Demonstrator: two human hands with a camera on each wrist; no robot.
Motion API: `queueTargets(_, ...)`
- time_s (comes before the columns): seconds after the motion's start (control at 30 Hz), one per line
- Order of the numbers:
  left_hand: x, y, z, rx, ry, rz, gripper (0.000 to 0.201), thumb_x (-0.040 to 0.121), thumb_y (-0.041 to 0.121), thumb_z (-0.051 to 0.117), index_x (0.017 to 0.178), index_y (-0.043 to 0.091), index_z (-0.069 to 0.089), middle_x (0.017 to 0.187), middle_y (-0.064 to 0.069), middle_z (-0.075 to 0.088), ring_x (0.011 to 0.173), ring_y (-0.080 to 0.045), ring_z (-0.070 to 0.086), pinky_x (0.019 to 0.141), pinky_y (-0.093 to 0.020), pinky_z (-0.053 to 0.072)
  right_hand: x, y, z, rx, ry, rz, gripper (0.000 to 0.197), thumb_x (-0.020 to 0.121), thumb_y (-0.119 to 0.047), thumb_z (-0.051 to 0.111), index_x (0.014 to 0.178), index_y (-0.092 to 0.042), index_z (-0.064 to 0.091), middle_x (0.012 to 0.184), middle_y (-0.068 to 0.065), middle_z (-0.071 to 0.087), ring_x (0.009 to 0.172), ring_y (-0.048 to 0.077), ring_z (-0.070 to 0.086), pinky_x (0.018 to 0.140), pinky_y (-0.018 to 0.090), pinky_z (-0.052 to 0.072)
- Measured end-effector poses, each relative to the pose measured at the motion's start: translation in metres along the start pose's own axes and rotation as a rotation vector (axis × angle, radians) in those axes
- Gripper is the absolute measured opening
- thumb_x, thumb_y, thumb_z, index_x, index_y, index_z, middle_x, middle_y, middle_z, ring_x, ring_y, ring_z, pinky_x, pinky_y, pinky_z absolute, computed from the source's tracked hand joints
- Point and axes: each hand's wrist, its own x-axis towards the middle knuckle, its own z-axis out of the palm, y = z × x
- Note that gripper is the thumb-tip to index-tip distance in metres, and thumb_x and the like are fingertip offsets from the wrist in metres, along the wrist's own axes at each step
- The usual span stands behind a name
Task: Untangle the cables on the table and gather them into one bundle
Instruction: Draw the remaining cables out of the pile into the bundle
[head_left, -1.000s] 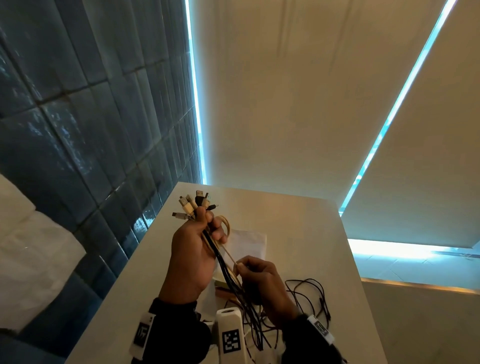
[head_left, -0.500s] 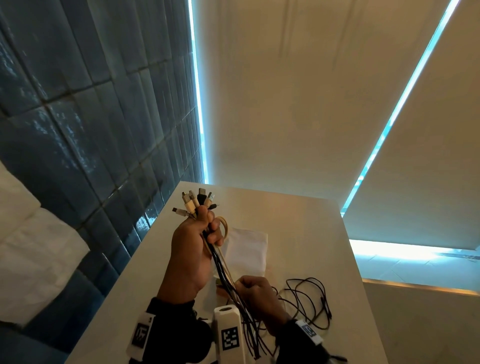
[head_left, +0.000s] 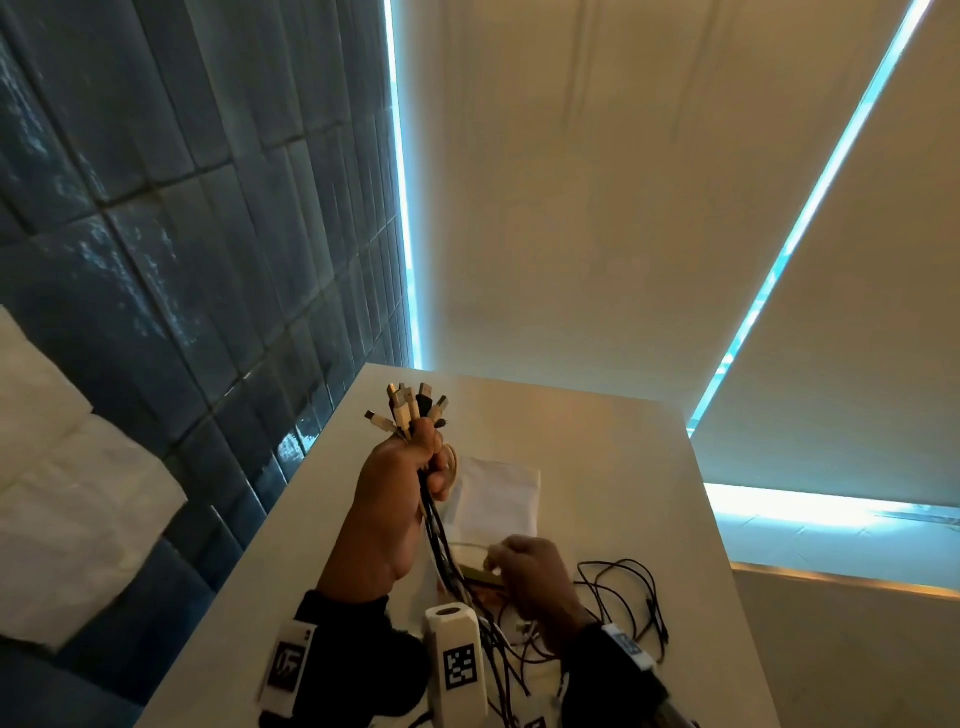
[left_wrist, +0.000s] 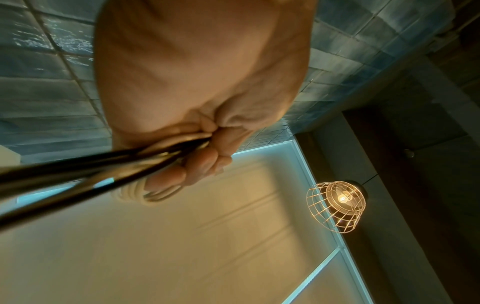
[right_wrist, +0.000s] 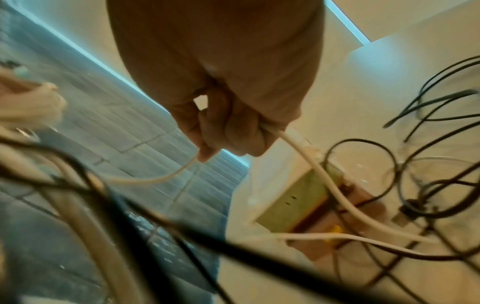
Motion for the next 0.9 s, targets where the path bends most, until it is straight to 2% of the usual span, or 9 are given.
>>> queueTargets(0.1, 0.001, -0.004, 0.0, 0.041, 0.026, -0.016, 0.034, 0.102, 0.024, 0.037, 0.072, 0.01, 0.044, 0.06, -0.002, 0.044, 0.05, -0.011, 0.036, 0.056, -0.029, 0.027, -0.005, -0.036, -0.004, 0.229, -0.014, -0.061, 0.016, 0.092, -0.009, 0.054, 0.081, -0.002, 0.062, 0.049, -0.005, 0.037, 0.038, 0.01, 0.027, 0.04, 0.019, 0.019)
queueTargets(0.17, 0.002, -0.006, -0.001, 0.071, 0.053, -0.031, 0.033, 0.102, 0.025, 0.037, 0.075, 0.009, 0.048, 0.062, -0.003, 0.048, 0.053, -0.013, 0.04, 0.057, -0.029, 0.032, -0.011, -0.062, -0.004, 0.323, -0.039, -0.151, 0.015, 0.094, -0.009, 0.053, 0.084, -0.002, 0.061, 0.05, -0.003, 0.033, 0.04, 0.011, 0.022, 0.041, 0.02, 0.017)
queueTargets(0.27, 0.005, -0.009, 0.0, 0.112, 0.108, -0.044, 0.031, 0.102, 0.026, 0.038, 0.082, 0.009, 0.055, 0.068, -0.007, 0.057, 0.062, -0.019, 0.053, 0.065, -0.033, 0.04, -0.02, -0.091, -0.003, 0.364, -0.089, -0.306, 0.015, 0.095, -0.009, 0.053, 0.084, -0.004, 0.062, 0.053, 0.0, 0.031, 0.043, 0.012, 0.021, 0.043, 0.022, 0.016)
queueTargets(0.37, 0.006, -0.009, 0.003, 0.107, 0.167, -0.043, 0.029, 0.102, 0.027, 0.038, 0.09, 0.012, 0.06, 0.067, -0.004, 0.068, 0.072, -0.022, 0.061, 0.07, -0.033, 0.047, -0.027, -0.104, 0.001, 0.374, -0.158, -0.386, 0.018, 0.096, -0.008, 0.052, 0.08, -0.007, 0.062, 0.052, 0.0, 0.03, 0.044, 0.013, 0.019, 0.044, 0.025, 0.014)
queueTargets(0.47, 0.004, -0.006, 0.006, -0.137, 0.137, -0.071, 0.026, 0.101, 0.025, 0.039, 0.101, 0.007, 0.058, 0.075, -0.008, 0.07, 0.077, -0.024, 0.064, 0.066, -0.033, 0.054, -0.03, -0.101, 0.008, 0.339, -0.193, -0.39, 0.021, 0.092, -0.007, 0.054, 0.072, -0.009, 0.061, 0.049, -0.001, 0.029, 0.043, 0.013, 0.018, 0.044, 0.023, 0.015)
queueTargets(0.53, 0.003, -0.004, 0.005, -0.295, 0.109, -0.084, 0.021, 0.101, 0.023, 0.039, 0.099, 0.01, 0.056, 0.076, -0.009, 0.067, 0.075, -0.022, 0.065, 0.06, -0.029, 0.057, -0.03, -0.095, 0.01, 0.324, -0.211, -0.346, 0.022, 0.091, -0.005, 0.055, 0.07, -0.009, 0.061, 0.048, 0.002, 0.027, 0.042, 0.013, 0.018, 0.043, 0.022, 0.016)
queueTargets(0.67, 0.005, -0.004, 0.005, -0.381, 0.048, 0.002, 0.021, 0.098, 0.024, 0.041, 0.087, 0.01, 0.052, 0.07, -0.007, 0.058, 0.066, -0.019, 0.06, 0.069, -0.031, 0.055, -0.029, -0.083, 0.008, 0.3, -0.255, -0.278, 0.014, 0.084, -0.014, 0.061, 0.072, -0.007, 0.064, 0.047, 0.002, 0.032, 0.04, 0.013, 0.023, 0.042, 0.022, 0.018)
queueTargets(0.77, 0.004, -0.003, 0.007, -0.371, 0.045, 0.056, 0.025, 0.1, 0.023, 0.037, 0.08, 0.012, 0.048, 0.059, 0.001, 0.053, 0.054, -0.012, 0.049, 0.063, -0.028, 0.042, -0.029, -0.072, 0.005, 0.3, -0.277, -0.247, 0.016, 0.085, -0.018, 0.062, 0.073, -0.008, 0.065, 0.048, 0.003, 0.029, 0.039, 0.013, 0.021, 0.041, 0.021, 0.018)
queueTargets(0.9, 0.004, -0.006, 0.008, -0.312, 0.04, 0.047, 0.027, 0.101, 0.025, 0.037, 0.078, 0.014, 0.048, 0.056, 0.005, 0.049, 0.046, -0.008, 0.039, 0.058, -0.027, 0.032, -0.027, -0.058, 0.004, 0.267, -0.267, -0.188, 0.022, 0.095, -0.009, 0.054, 0.075, -0.006, 0.063, 0.05, 0.004, 0.028, 0.039, 0.012, 0.022, 0.04, 0.017, 0.024)
